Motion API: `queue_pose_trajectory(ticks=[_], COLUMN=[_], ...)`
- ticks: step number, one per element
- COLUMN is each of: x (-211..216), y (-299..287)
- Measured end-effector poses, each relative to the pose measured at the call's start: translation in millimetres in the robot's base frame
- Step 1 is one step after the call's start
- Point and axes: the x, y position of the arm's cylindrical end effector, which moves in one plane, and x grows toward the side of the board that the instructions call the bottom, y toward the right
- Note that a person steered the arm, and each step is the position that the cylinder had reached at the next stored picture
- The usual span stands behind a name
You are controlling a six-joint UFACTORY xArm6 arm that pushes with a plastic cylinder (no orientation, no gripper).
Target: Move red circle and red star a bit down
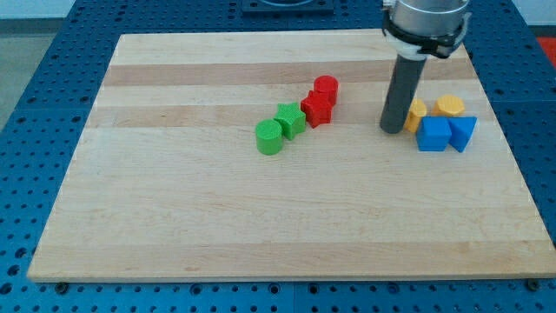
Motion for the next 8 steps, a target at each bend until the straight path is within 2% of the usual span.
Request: queue_pose_trajectory(ticks=[3, 6, 8], x=[-4.0, -11.0, -88.1], y=[1.2, -40.9, -41.8])
